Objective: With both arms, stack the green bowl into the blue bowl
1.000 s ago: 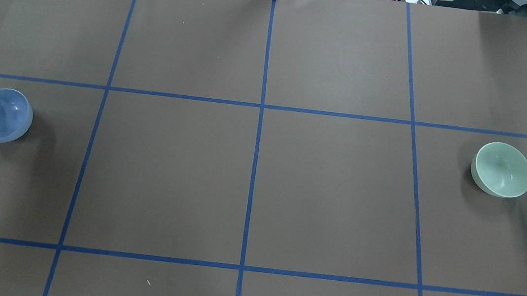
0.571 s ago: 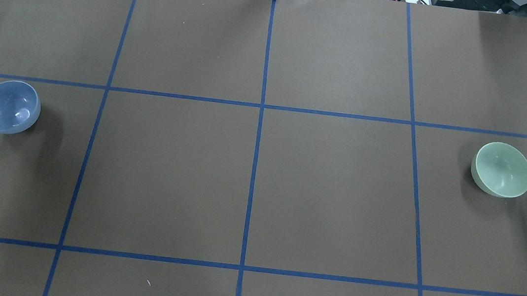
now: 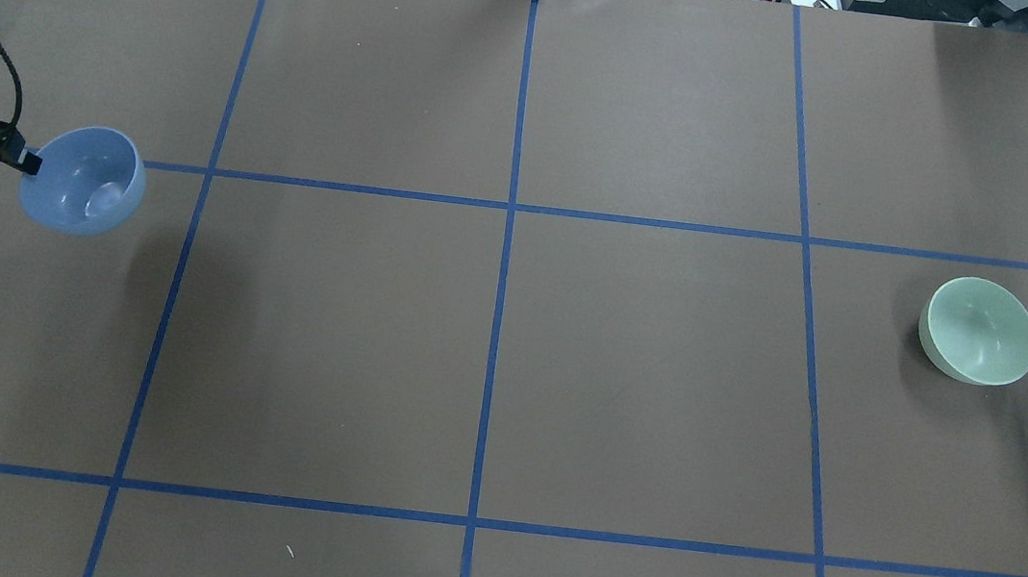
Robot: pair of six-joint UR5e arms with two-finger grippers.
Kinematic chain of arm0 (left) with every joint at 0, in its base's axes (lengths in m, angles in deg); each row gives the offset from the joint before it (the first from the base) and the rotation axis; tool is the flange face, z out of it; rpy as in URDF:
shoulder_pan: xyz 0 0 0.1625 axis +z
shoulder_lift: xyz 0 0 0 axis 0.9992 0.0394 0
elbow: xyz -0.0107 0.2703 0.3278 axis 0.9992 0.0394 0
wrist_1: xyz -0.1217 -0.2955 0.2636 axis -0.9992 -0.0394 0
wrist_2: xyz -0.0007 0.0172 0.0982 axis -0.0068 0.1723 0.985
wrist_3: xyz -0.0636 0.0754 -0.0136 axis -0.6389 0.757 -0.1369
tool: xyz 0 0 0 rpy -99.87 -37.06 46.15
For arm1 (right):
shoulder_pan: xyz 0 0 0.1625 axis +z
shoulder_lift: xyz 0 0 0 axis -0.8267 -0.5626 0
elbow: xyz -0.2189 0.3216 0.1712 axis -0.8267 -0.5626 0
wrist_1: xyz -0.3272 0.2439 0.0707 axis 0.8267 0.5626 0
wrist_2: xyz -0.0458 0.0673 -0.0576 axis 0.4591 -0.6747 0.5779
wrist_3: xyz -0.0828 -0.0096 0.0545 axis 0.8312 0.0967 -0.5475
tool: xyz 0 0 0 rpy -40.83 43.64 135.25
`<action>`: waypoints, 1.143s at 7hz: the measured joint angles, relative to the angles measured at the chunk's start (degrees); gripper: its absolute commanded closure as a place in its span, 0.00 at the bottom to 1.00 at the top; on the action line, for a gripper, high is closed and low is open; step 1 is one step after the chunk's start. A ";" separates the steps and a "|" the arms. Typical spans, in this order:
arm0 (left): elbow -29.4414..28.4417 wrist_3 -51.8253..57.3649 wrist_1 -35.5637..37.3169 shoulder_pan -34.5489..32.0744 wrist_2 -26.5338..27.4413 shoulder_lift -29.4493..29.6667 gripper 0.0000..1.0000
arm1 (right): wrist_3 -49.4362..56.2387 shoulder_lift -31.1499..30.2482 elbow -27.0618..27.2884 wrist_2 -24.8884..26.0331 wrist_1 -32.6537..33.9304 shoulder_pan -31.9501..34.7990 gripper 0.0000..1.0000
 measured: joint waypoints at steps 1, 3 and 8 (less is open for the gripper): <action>0.23 -7.67 0.29 2.93 1.64 3.74 1.00 | 0.00 0.02 -0.03 0.00 0.00 0.01 0.00; 0.24 -19.76 6.40 11.11 9.75 13.40 1.00 | 0.03 0.07 -0.07 0.00 0.00 0.02 0.00; -3.48 -33.21 21.32 28.17 28.30 33.60 1.00 | 0.00 0.09 -0.16 0.00 0.00 0.00 0.00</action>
